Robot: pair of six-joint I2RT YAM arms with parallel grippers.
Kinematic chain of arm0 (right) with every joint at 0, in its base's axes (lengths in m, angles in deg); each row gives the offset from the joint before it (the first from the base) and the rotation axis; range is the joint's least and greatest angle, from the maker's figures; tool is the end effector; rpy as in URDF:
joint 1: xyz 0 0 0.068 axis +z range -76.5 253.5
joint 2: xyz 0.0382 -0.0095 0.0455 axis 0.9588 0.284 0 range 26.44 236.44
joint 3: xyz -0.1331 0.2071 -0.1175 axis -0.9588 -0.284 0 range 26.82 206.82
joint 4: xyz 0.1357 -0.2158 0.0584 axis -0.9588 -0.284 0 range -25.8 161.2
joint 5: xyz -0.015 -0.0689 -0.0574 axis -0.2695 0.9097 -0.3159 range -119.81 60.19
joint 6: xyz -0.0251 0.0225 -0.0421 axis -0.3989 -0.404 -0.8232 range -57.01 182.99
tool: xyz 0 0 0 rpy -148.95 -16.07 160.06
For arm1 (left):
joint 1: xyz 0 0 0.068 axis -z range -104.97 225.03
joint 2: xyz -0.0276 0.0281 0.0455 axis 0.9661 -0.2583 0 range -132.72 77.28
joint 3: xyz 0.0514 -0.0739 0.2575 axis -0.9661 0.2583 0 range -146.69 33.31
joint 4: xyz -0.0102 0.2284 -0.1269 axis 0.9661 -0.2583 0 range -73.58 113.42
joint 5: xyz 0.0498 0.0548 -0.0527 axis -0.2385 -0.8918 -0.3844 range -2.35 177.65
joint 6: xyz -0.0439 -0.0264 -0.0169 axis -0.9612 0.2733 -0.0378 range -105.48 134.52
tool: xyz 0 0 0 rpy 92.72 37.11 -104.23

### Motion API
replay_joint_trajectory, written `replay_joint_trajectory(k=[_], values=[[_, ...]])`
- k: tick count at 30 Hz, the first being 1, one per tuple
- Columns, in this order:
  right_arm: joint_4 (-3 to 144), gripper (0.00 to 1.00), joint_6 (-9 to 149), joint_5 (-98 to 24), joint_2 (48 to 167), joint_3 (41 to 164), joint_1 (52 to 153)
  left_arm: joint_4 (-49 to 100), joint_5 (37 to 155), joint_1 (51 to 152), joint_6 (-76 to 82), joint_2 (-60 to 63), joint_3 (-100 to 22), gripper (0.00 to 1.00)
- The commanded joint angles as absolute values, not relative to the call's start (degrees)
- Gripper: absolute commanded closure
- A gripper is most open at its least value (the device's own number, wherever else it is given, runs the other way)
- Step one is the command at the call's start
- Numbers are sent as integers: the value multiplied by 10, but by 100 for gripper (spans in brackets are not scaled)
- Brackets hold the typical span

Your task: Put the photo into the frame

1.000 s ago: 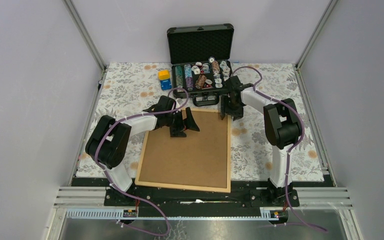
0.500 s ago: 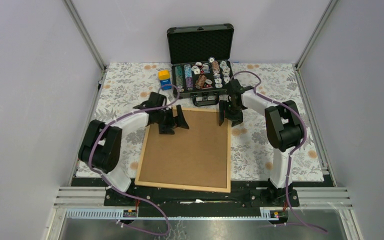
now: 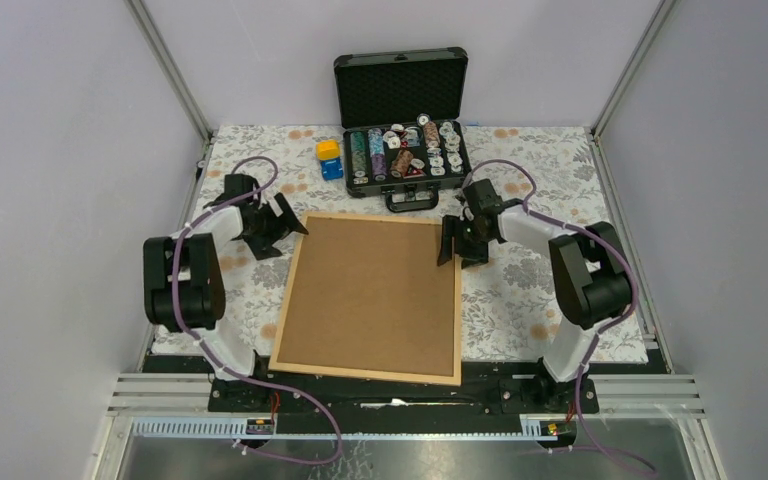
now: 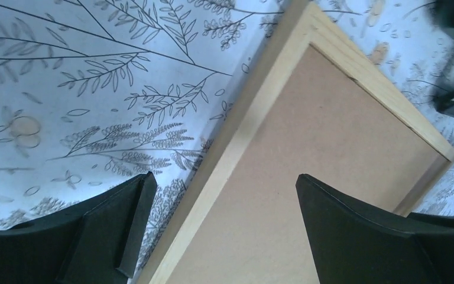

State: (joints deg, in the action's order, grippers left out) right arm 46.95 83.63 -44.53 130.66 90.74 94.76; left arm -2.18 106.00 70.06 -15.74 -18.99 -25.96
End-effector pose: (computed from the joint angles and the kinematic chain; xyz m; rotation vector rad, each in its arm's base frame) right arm 0.3295 0.1379 0.1588 -0.0956 2.7644 0.5566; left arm 0.3299 0.0175 0.1807 -0.7129 2.5955 -0.5673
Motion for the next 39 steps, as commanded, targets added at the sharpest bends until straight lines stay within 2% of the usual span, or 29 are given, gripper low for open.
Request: replay_joint_trajectory(k=[1,6,12,15,19,24,27,32,39], values=[[502,30,861,-493,1276,831,968,16,1085,707,-190,-240,-288,1],[543,30,905,-511,1253,796,1025,30,1174,721,-202,-324,-326,1],[655,30,1019,-534,1269,794,1152,47,1257,735,-224,-397,-390,1],[723,29,1066,-531,1302,824,1210,42,1281,747,-228,-432,-432,2],[736,29,1079,-553,1373,920,1248,40,1285,772,-230,-460,-478,1],[731,28,1062,-605,1417,984,1256,30,1302,798,-221,-496,-521,1],[663,26,1008,-577,1368,981,1251,-3,1274,805,-191,-500,-543,1],[599,12,934,-554,1264,890,1183,-29,1268,800,-179,-516,-581,1],[616,9,916,-575,1264,806,1162,-26,1255,800,-191,-528,-601,1]])
